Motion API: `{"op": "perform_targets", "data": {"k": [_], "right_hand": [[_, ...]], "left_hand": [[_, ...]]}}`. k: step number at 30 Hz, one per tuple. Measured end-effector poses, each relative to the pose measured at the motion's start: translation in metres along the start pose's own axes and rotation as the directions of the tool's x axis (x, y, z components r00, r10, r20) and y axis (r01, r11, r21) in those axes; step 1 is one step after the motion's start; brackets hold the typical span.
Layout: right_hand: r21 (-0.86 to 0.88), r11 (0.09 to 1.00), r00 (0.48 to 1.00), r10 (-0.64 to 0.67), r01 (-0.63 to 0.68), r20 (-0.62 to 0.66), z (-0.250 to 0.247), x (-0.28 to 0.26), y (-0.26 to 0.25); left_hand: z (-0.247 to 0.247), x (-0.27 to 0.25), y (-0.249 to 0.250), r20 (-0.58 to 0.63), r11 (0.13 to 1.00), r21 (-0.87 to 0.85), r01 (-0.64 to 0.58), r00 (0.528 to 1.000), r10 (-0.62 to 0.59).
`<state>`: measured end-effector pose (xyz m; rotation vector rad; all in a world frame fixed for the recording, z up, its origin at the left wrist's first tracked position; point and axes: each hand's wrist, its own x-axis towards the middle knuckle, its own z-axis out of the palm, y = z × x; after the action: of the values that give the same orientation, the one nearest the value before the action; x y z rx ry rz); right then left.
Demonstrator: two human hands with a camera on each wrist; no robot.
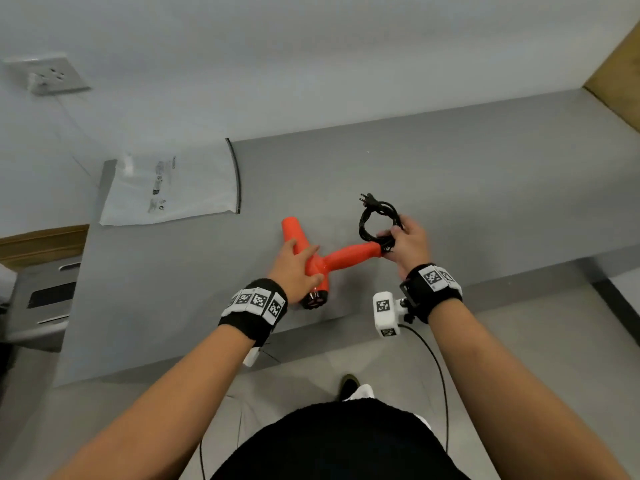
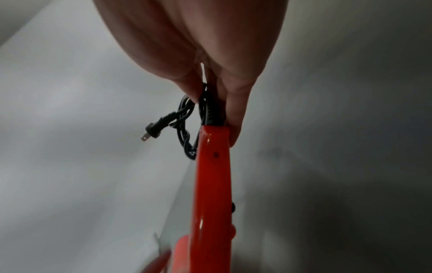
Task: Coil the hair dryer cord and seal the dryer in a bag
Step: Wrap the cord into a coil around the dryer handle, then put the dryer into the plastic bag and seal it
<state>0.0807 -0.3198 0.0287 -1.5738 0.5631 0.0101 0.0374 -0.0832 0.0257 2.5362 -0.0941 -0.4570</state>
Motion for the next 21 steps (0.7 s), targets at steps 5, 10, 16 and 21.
{"op": "perform_targets", "data": {"k": [5, 10, 16, 21], "right_hand": [[0.088, 0.97, 0.974, 0.224, -0.227, 0.045, -0.02, 0.019, 0.035], [-0.161, 0.971, 0.982, 0.185, -0.177, 0.034, -0.023, 0.031, 0.043], [-0.664, 0.748, 0.993, 0.054, 0.03, 0.105, -0.025, 0.03, 0.033], [-0.808, 0.58, 0.988, 0.031, 0.103, 0.148, -0.051, 0.02, 0.059]], "left_hand": [[0.018, 0.007, 0.005, 0.001, 1.0, 0.021, 0.016, 1.0, -0.016], [0.023, 0.014, 0.011, 0.001, 0.994, 0.108, 0.032, 0.999, -0.032], [0.02, 0.012, 0.013, 0.012, 0.987, 0.152, 0.043, 0.999, -0.045], [0.013, 0.013, 0.005, 0.018, 0.989, 0.147, 0.029, 0.999, -0.032]]}}
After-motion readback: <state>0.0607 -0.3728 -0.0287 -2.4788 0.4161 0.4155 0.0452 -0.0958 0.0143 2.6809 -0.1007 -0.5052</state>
